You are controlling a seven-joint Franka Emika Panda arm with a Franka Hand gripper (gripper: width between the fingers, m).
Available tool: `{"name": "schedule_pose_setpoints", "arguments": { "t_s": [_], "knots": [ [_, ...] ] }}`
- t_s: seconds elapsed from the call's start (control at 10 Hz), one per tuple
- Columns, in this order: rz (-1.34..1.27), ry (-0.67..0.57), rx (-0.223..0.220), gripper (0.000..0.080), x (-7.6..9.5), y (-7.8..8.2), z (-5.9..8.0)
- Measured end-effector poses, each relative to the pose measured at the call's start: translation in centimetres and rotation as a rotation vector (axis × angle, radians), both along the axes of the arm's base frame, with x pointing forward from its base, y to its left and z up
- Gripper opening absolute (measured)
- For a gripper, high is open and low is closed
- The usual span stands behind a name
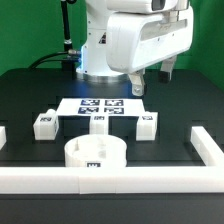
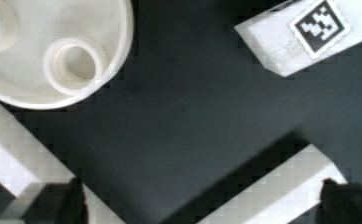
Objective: Assemble stool
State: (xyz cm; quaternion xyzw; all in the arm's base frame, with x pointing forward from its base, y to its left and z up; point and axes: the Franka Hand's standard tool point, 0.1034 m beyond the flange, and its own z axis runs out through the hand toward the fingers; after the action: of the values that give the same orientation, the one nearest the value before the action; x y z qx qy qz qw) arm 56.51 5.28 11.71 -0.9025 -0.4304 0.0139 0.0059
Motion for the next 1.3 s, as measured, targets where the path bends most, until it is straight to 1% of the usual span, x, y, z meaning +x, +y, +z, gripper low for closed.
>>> {"name": "schedule_pose_setpoints", "arguments": {
  "t_s": [0.7, 0.8, 0.9, 1.0, 1.1, 1.2, 1.3],
  "knots": [
    [0.013, 0.001, 0.0, 0.065, 0.0, -0.1, 0.0],
    [0.121, -0.013, 0.005, 0.065, -0.4, -1.2, -0.6],
    [0.252, -0.007, 0.011, 0.065, -1.3, -3.5, -2.0],
    [0.298, 0.008, 0.018, 0.065, -1.5, -5.5, -3.4],
    [0.291, -0.021, 0.019, 0.065, -1.0, -6.4, -4.1],
    [0.307, -0.012, 0.025, 0.065, -1.2, -7.5, -4.8],
    [0.299, -0.01, 0.024, 0.065, -1.3, -7.4, -4.8]
  ]
}}
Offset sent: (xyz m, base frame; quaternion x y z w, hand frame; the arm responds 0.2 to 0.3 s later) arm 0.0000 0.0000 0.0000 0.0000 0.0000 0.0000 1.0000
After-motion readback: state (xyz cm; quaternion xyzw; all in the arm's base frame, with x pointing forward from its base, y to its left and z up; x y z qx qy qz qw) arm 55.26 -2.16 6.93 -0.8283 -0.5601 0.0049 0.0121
